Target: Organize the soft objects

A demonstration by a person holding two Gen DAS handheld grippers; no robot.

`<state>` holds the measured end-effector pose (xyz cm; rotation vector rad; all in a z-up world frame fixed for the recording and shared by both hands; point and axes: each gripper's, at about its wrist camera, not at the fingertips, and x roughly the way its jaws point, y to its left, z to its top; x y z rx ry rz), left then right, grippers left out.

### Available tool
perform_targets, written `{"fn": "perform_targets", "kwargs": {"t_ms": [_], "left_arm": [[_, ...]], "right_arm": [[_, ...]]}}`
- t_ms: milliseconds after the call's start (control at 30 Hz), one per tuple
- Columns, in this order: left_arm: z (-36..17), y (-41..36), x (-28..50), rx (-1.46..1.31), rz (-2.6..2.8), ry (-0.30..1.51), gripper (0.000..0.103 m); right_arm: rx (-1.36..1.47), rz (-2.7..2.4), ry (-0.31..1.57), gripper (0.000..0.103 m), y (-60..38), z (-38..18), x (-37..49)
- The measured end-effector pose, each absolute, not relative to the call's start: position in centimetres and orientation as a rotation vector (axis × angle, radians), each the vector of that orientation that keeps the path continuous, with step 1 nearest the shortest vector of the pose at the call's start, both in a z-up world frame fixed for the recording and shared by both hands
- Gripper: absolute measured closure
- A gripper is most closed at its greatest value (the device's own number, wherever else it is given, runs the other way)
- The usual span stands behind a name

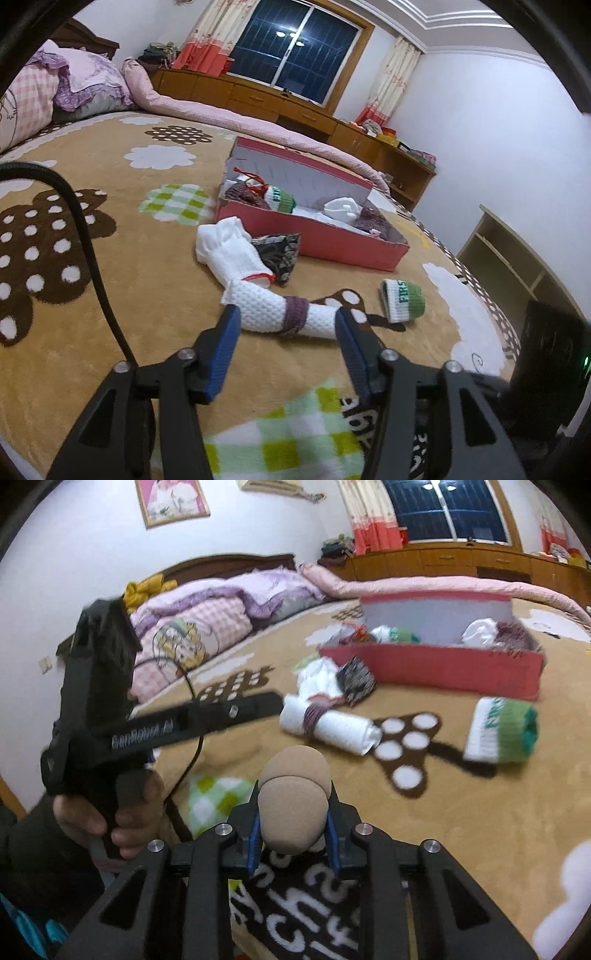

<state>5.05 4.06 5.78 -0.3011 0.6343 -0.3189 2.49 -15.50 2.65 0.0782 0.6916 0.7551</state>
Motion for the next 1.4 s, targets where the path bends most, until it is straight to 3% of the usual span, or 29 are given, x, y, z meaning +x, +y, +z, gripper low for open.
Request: {"fn": "perform_targets", "kwargs": {"t_ms": [333,433,500,567,667,767,833,867,933,1033,1200,1400], "left_arm": [[5.9,1.4,6.4,-0.203,-0.365,0.641,0.012],[5.1,-0.5,7.6,-0.142,-0.392,0.69,0.01],[4.1,-1.6,8.5,-0.094,-0.384,0.73,0.01],[3.4,-2.2,8.8,-0.066,-0.36,0.727,0.01],[3.4,-1.8,8.9,-0.106,-0.367,0.706,0.01],[3.2,-1.0,9.6,-0.161,-0.344,0.725,0.027],[2.9,-0.5,10.2,-0.183,-0.309,0.747,0.05],[2.9,-0.3,10.3,-0.191,-0.296,0.751,0.054],[2.8,0.2,10.4,-0.2,-0.277,0.758,0.074],[2.7,1.0,10.5,-0.24,-0.295,0.773,0.086],[3.3,1.2,9.8,-0.228,-0.324,0.764,0.096],[4.7,0.3,8.4,-0.277,-0.488,0.715,0.097]], "right_arm": [[0.055,0.568,0.7,0.069,-17.6,3.2,4.3],[0.004,0.481,0.724,0.064,-17.7,2.5,4.8],[0.001,0.457,0.751,0.058,-17.8,2.2,5.2],[0.014,0.467,0.768,0.038,-18.1,2.0,5.4],[0.024,0.474,0.757,0.027,-18.3,2.4,5.3],[0.04,0.461,0.736,0.024,-18.9,2.9,5.2],[0.076,0.458,0.72,0.02,-19.6,3.5,5.3],[0.095,0.45,0.712,0.02,-20.2,3.7,5.4],[0.135,0.431,0.691,0.019,-21.3,4.2,5.6],[0.179,0.435,0.706,0.019,-22.1,4.2,5.9],[0.165,0.483,0.733,0.019,-21.1,3.8,5.6],[0.142,0.523,0.713,0.019,-20.2,4.0,4.9]]}}
